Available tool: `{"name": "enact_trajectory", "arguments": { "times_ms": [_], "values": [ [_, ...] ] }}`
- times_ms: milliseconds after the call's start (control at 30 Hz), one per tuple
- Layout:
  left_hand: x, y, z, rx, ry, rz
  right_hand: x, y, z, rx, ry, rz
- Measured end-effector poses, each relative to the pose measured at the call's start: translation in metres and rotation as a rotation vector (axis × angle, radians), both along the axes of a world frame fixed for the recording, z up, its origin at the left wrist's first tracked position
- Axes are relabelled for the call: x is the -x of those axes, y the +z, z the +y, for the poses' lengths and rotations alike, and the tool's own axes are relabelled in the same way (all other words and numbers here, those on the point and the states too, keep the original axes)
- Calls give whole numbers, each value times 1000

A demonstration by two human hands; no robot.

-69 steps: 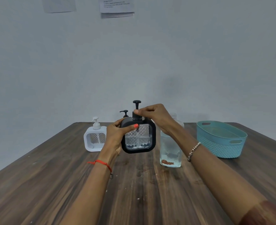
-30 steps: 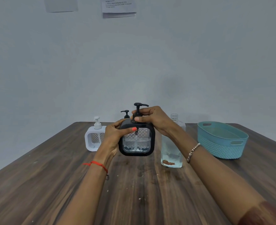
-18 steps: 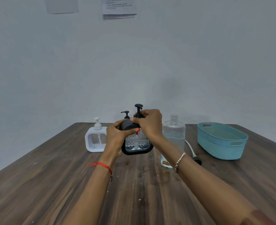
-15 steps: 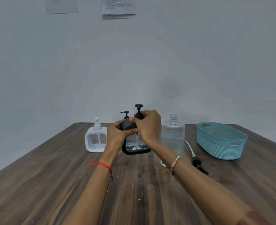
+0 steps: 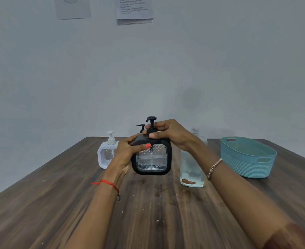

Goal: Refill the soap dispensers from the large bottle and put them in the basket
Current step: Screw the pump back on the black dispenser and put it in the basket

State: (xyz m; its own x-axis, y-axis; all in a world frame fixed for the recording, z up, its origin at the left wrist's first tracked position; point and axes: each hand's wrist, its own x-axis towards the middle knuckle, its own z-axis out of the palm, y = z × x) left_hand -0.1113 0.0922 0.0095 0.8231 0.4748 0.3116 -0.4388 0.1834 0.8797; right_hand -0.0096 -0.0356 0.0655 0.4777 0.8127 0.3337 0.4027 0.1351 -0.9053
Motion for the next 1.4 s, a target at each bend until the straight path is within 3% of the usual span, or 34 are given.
{"name": "enact_trajectory", "arguments": {
  "times_ms": [167, 333, 600, 800, 1000, 1400],
  "values": [
    [-1, -3, 1, -16, 43, -12, 8, -10, 5, -107, -112, 164],
    [-5, -11, 2, 4, 104, -15, 21, -15, 14, -135, -318, 62],
    [-5, -18, 4, -83, 192, -9, 32, -29, 25, -211, -453, -21],
    [-1, -18, 10, -90, 169, 2, 26, -30, 22, -161, -366, -56],
    [5, -26, 21, -86, 137, 60, 14, -39, 16, -123, -182, 55],
    [26, -60, 39, -21, 117, 131, 17, -96, 16, 134, -54, 97]
  ]
}}
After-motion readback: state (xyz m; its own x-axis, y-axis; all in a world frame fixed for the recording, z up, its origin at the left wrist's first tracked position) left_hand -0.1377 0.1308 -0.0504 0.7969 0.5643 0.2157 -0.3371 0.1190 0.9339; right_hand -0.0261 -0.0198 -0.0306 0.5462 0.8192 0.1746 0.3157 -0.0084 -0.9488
